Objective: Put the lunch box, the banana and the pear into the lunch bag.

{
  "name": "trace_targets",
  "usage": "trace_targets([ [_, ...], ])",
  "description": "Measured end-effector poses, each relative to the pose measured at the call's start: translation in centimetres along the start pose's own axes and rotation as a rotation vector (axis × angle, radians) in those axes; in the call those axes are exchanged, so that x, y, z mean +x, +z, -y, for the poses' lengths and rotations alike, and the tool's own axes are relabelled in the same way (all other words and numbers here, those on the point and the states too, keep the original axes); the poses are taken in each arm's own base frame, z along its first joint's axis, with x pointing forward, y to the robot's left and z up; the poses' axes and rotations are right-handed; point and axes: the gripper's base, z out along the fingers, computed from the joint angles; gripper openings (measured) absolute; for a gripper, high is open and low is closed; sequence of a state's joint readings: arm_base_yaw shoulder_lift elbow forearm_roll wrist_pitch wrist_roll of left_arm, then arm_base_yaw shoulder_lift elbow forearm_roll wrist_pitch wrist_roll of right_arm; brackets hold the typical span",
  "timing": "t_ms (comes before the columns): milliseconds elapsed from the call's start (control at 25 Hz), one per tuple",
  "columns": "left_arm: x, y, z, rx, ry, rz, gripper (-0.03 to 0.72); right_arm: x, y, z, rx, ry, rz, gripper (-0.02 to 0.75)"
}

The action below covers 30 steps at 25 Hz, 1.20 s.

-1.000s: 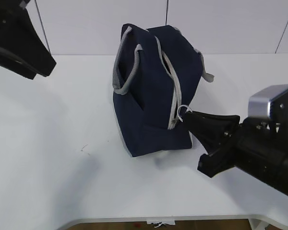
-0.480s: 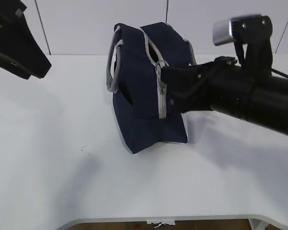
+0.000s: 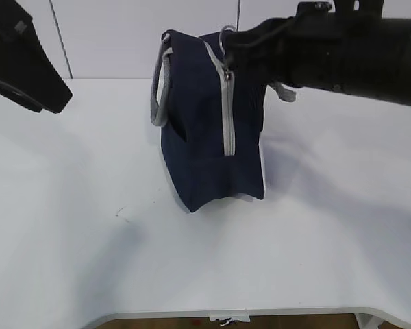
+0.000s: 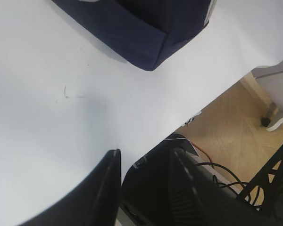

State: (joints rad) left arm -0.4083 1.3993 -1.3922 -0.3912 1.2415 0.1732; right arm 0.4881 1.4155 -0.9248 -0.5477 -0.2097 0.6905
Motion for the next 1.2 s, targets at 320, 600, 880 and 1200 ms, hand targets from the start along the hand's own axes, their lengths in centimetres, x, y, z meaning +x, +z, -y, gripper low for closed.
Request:
trace_targets([
  [320,-1.2,0.8,-0.4,-0.012,0.029,0.082,0.281,-3.1,0.9,-0.7,0.015,0.069,0.032,0.001],
  [600,-2.9,3.8,-1.3,0.025,0.017,0.106,0.335,-4.1,2.5,-2.4,-0.009,0.083,0.024,0.001],
  [880,-3.9,5.4,-1.5,0.079,0.023,0.143,0.346,-4.4,3.1,-2.3,0.014,0.098,0.012,0.001],
  [1200,-5.7,7.6,-2.1,0.115,0.028,0.253,0.415,-4.2,3.3,-2.3,0.017,0.100,0.005,0.001],
])
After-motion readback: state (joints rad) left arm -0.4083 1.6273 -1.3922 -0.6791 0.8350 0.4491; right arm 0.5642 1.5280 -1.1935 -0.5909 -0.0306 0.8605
